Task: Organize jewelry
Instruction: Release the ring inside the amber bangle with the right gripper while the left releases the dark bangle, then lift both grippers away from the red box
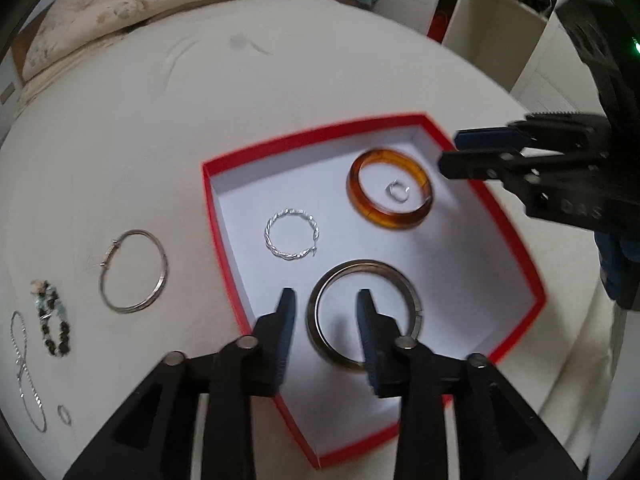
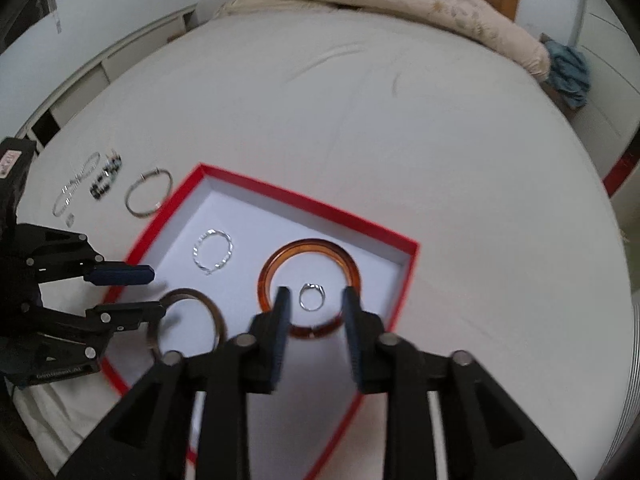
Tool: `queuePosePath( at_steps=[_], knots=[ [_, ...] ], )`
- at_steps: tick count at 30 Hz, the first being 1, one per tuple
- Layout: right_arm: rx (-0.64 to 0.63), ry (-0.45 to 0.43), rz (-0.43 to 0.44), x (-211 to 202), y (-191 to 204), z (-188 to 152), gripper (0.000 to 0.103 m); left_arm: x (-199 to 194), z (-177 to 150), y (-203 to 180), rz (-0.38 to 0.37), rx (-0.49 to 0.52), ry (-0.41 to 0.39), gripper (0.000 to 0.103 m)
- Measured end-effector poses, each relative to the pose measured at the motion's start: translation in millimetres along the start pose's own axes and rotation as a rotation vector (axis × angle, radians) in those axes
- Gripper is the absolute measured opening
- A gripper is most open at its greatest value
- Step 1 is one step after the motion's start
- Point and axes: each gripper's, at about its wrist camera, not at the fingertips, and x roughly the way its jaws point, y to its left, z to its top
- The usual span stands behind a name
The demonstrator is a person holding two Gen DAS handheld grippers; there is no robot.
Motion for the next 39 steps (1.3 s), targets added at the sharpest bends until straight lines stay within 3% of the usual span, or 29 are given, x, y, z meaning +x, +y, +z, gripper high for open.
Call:
queuePosePath(
  at_steps=[6, 13, 19, 26, 31, 33, 39],
  knots=[
    [0.047, -0.087, -0.022, -68.4, 15.8, -8.3, 0.034, -67.4, -8.8, 8.5, 0.016, -0.067, -0.11, 0.037],
    [0.028, -0.212, -0.019, -151.8, 65.6, -15.7, 0.034, -175.0, -43.2, 66.6, 0.191, -0.144, -0.212, 0.038],
    [-0.014, -0.311, -0.02, -211.3, 114.3, -21.8, 0.034, -275.0, -96.3, 106.7, 0.334, -0.21, -0.317, 0.062],
    [-0.056, -0.387, -0.013, -269.4, 170.1, -34.2, 0.034, -358.2, -151.7, 124.4, 0.414, -0.29, -0.426, 0.069],
    [-0.097, -0.438, 0.008, -300.9, 211.7, -43.6, 0.035, -381.9, -178.2, 123.6, 0.43, -0.317, -0.464, 0.072],
    [-0.107, -0.456, 0.018, -306.8, 223.6, -46.2, 0.042, -386.2, -187.2, 122.7, 0.436, -0.321, -0.472, 0.072],
    [-0.105, -0.456, 0.065, -291.9, 248.3, -47.8, 0.047, -378.0, -204.5, 128.0, 0.447, -0.337, -0.458, 0.072]
  ],
)
